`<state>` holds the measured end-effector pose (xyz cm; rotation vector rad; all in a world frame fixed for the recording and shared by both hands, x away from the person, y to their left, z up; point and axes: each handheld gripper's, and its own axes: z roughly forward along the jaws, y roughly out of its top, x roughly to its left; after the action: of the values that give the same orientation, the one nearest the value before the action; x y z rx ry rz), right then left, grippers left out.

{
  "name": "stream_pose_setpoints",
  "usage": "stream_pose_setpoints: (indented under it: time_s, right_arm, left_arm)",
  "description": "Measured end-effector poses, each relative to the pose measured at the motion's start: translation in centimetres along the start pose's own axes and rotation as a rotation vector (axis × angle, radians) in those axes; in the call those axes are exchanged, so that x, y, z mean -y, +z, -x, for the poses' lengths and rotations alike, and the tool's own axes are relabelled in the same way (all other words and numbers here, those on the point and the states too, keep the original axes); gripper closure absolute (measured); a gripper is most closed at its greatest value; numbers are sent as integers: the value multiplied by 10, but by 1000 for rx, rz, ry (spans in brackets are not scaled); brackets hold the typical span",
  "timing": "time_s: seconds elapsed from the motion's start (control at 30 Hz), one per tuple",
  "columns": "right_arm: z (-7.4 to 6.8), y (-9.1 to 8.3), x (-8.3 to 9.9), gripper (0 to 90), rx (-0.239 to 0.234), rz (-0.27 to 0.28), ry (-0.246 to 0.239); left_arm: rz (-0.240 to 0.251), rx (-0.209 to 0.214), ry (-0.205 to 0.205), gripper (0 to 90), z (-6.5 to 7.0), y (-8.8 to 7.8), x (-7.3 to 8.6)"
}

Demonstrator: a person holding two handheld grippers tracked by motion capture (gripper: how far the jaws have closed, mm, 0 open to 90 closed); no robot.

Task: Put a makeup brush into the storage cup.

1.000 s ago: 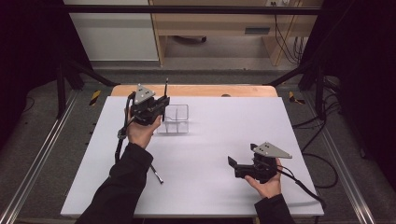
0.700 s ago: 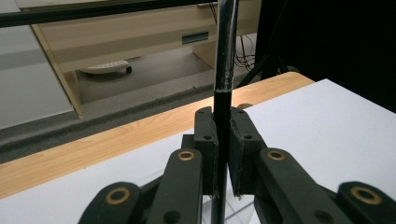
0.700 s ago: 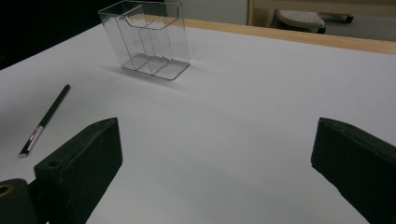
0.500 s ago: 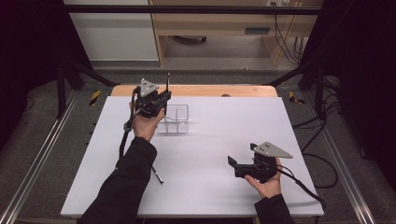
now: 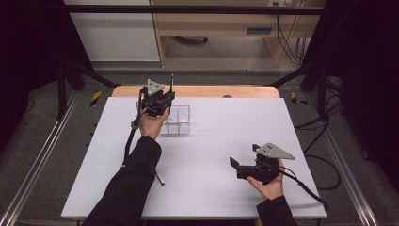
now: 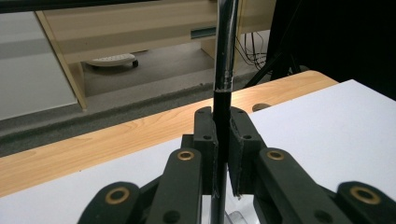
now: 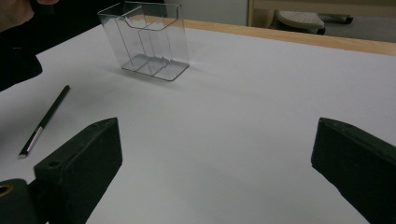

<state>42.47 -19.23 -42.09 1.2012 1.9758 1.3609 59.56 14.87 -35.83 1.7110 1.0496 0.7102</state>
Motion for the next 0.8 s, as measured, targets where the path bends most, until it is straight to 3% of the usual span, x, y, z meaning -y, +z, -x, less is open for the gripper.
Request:
stream_pose_setpoints:
  time_s: [0.43, 0.8]
  right_arm:
    - [0, 0, 0, 25, -2, 1, 4]
    - [-1, 1, 1, 25, -4, 0, 4]
  left_arm:
    - [-27, 8, 12, 826, 0, 14, 11]
    - [-46, 16, 9, 826, 0, 12, 27]
